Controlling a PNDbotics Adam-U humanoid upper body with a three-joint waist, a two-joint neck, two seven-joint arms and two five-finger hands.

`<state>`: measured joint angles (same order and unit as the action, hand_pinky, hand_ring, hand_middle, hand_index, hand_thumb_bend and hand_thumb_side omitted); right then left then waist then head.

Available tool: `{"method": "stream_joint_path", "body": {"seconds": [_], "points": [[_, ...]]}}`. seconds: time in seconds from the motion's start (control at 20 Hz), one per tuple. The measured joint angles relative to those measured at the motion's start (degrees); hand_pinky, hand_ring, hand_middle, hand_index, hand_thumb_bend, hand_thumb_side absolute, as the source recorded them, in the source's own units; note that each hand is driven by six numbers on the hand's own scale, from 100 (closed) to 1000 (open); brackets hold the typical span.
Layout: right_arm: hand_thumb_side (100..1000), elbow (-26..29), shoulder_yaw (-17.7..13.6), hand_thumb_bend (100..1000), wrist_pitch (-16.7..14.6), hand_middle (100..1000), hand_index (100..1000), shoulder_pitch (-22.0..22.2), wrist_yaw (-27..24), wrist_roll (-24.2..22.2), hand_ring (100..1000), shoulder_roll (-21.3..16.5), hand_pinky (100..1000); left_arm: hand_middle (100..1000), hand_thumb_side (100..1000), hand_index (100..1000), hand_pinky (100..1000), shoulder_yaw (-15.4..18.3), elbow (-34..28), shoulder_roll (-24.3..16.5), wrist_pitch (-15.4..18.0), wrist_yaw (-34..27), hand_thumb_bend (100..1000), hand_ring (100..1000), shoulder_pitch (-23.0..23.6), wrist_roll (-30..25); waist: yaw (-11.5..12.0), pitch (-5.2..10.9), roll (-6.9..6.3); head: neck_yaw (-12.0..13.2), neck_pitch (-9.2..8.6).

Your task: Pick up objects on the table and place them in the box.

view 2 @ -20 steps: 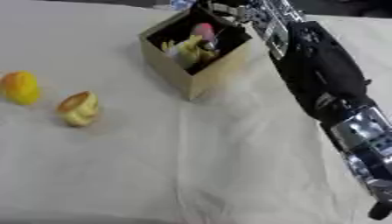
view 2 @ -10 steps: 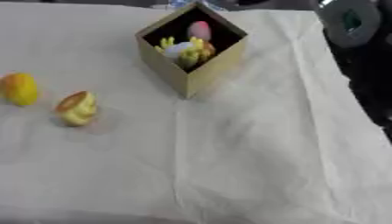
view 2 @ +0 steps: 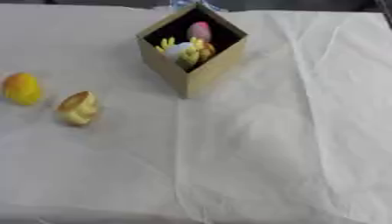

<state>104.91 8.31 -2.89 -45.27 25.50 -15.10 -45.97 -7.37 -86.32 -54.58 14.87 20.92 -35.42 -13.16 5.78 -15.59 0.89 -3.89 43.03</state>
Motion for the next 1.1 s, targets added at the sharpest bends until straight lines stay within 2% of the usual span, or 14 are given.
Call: {"method": "stream_joint_path", "body": {"seconds": [0.2, 0.45, 0.8, 1.1], "points": [[290, 0.42, -0.25, 219, 0.45, 778, 866, 0.46, -0.09, -0.01, 806, -0.3, 895, 773, 721, 911, 834, -6.06, 7.47, -2.85, 4.05, 2.18, 377, 789, -4.23, -6.2, 0.04, 0.04, -0.27, 0.17, 0.04], [294, 0.42, -0.22, 211, 0.57, 777, 866, 0.52, -0.13, -0.23, 805, -0.32, 895, 782, 704, 924, 841, -11.19, 16.74, -1.76, 7.87, 5.38, 449, 800, -10.14, -14.13, 0.14, 0.15, -1.11, 0.13, 0.04], [308, 0.37, -0.2, 196, 0.58, 774, 860, 0.92, -0.13, -0.32, 802, -0.32, 894, 760, 587, 906, 838, -13.45, 26.04, 3.11, 12.62, 6.76, 576, 789, -14.92, -21.56, 0.09, 0.26, -1.3, -0.05, 0.02], [318, 0.24, -0.2, 182, 0.5, 772, 856, 0.93, -0.13, -0.42, 800, -0.2, 894, 766, 517, 921, 836, -14.35, 30.52, 6.62, 12.9, 8.51, 619, 792, -17.58, -22.5, -0.18, 0.26, -1.28, 0.14, 0.02]]}}
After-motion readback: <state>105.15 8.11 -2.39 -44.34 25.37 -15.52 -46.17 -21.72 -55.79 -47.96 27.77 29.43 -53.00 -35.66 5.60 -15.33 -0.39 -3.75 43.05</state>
